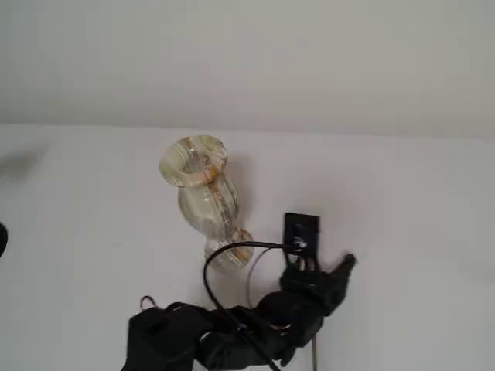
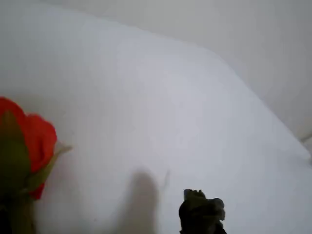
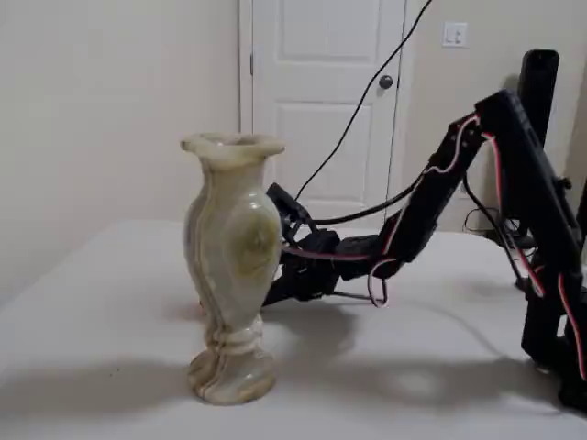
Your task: Pick up rose from vase and place it onto the table
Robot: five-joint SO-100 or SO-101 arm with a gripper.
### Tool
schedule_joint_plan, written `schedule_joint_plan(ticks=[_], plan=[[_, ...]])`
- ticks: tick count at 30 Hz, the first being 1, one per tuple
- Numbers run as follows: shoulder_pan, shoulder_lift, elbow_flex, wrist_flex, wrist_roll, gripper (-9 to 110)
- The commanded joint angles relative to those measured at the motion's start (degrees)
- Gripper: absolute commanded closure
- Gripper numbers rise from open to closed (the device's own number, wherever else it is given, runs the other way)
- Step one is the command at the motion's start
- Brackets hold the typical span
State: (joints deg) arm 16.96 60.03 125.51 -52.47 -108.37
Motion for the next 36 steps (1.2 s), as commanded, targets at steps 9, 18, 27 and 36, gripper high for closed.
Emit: schedule_joint_plan(ticks=[9,18,27,36], plan=[[1.8,6.0,-4.6,7.2,6.2,56],[2.2,12.5,-4.8,16.7,15.8,63],[-1.4,33.8,-6.5,49.3,34.3,67],[-6.4,41.8,-20.7,86.0,64.5,77]])
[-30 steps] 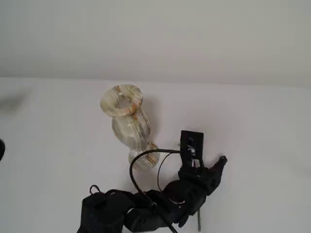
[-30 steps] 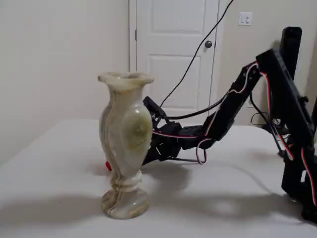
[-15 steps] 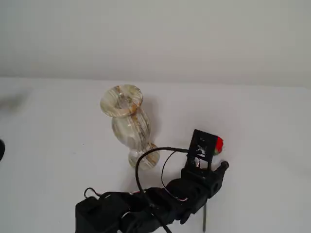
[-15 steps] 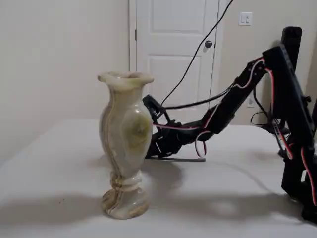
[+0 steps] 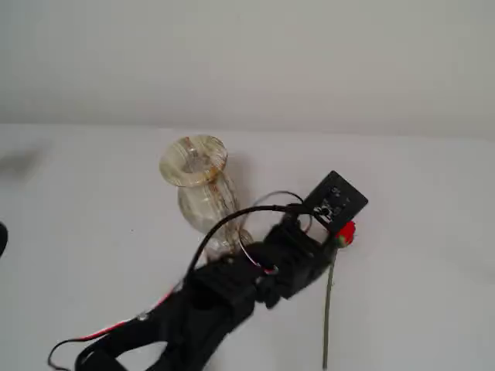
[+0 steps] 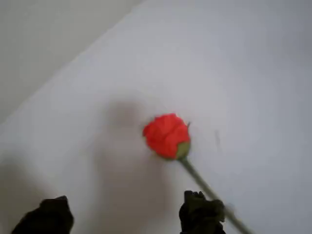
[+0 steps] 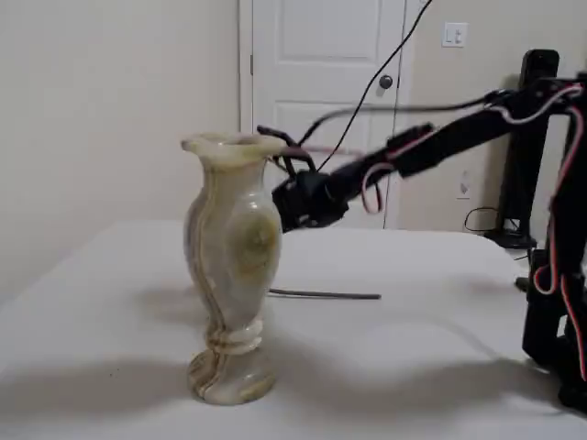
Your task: Pick up rose from vase and place it onto the table
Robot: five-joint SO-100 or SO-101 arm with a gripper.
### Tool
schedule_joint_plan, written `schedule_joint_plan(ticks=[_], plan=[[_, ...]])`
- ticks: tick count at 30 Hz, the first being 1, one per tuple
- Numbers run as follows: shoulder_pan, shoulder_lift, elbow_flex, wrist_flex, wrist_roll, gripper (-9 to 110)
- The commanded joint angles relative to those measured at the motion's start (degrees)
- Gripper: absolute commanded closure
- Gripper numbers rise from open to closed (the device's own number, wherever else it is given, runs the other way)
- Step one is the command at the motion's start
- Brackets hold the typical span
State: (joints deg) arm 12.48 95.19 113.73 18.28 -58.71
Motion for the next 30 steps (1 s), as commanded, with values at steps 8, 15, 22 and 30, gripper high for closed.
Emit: schedule_joint_plan(ticks=[8,15,22,30], plan=[[-5.3,12.5,-9.4,29.0,38.1,99],[-6.2,21.0,-8.4,40.3,54.1,101],[-8.1,33.6,-8.3,48.3,57.6,101],[-12.7,48.3,-6.0,55.5,58.1,101]])
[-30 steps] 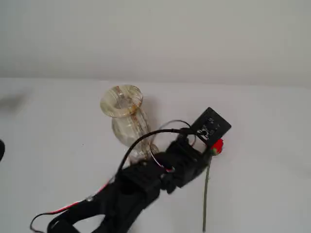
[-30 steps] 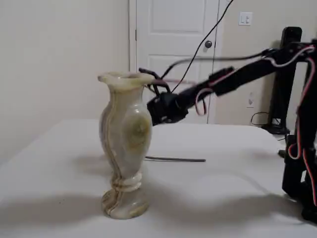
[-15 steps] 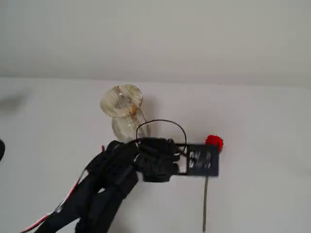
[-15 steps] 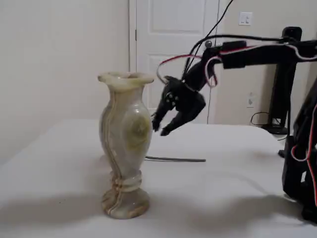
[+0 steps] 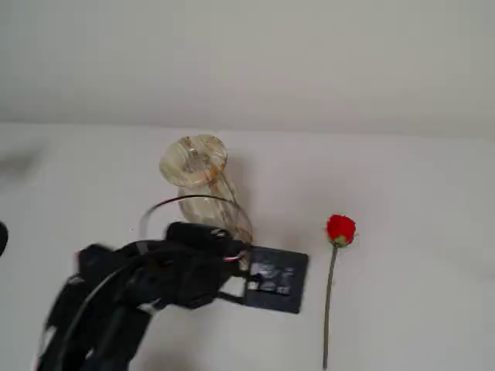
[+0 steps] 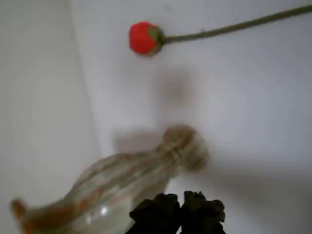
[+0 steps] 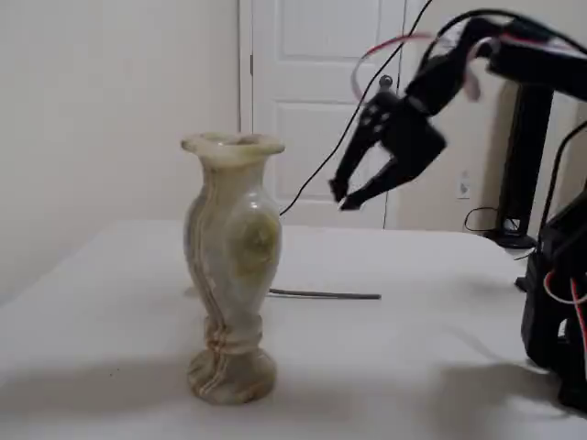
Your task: Pick up rose from vase and place it onto the table
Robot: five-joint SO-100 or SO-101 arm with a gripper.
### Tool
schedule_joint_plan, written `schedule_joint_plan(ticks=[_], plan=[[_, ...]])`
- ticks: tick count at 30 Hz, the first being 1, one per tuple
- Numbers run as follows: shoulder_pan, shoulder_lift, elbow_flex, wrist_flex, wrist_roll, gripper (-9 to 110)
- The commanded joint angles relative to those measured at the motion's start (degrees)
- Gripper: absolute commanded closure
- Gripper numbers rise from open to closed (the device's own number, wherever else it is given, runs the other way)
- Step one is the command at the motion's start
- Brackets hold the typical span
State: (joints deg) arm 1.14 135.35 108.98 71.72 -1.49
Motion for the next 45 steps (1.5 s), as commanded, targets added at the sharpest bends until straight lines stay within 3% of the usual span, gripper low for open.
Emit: schedule_joint_plan(ticks=[1,25,34,45], plan=[[-1.6,10.2,-0.2,2.4,1.1,101],[-4.5,55.1,52.0,-4.7,-4.1,101],[-4.3,55.1,65.0,-8.3,-4.6,101],[-3.6,55.1,65.0,-8.3,-4.3,101]])
